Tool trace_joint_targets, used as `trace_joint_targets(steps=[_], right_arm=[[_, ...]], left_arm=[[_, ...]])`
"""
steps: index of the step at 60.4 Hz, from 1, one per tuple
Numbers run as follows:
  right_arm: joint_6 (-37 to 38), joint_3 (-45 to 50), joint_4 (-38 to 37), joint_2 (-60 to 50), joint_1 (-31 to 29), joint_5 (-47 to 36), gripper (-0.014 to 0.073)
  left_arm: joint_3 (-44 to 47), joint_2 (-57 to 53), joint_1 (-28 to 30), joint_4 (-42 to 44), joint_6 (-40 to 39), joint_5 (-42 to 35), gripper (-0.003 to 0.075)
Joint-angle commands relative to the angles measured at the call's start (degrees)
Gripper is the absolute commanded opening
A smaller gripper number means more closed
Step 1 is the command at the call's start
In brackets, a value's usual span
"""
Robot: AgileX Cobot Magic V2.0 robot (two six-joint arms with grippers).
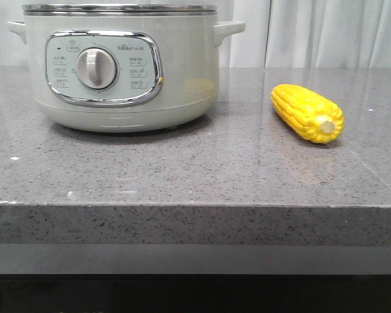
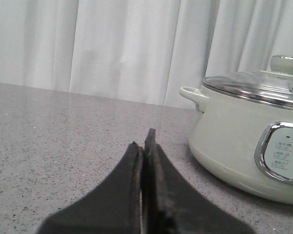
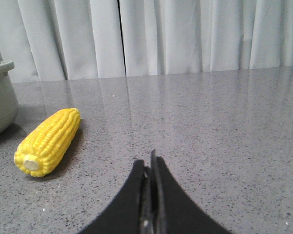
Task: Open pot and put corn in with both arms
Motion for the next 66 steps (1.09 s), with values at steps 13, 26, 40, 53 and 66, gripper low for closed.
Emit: trace_joint_targets(steps=[13, 26, 40, 53, 66], right_arm=[[-0.27, -1.94, -0.67, -1.23, -0.25, -4.38, -0.0069], [-0.34, -11.92, -1.14, -1.18, -0.25, 4.02, -0.0069], [-1.07, -26.85, -1.96, 3.24, -0.25, 15.22, -0.0069], [-1.81, -37.21, -1.96, 13.51, -0.25, 26.29, -0.0069], [-1.81, -39.11, -1.96, 21.29, -0.25, 31.18, -0.0069]], left_arm=[[-1.95, -0.81, -0.03, 0.0, -0.15, -6.11, -0.002], [-14.24, 0.61, -0.03, 0.0, -0.15, 4.8, -0.002], [-31.89, 9.65, -0.03, 0.0, -0.15, 19.53, -0.002], [-43.96, 21.2, -0.03, 0.0, -0.04, 32.98, -0.002], [-45.29, 28.48, -0.03, -0.42, -0.04, 35.92, -0.002]])
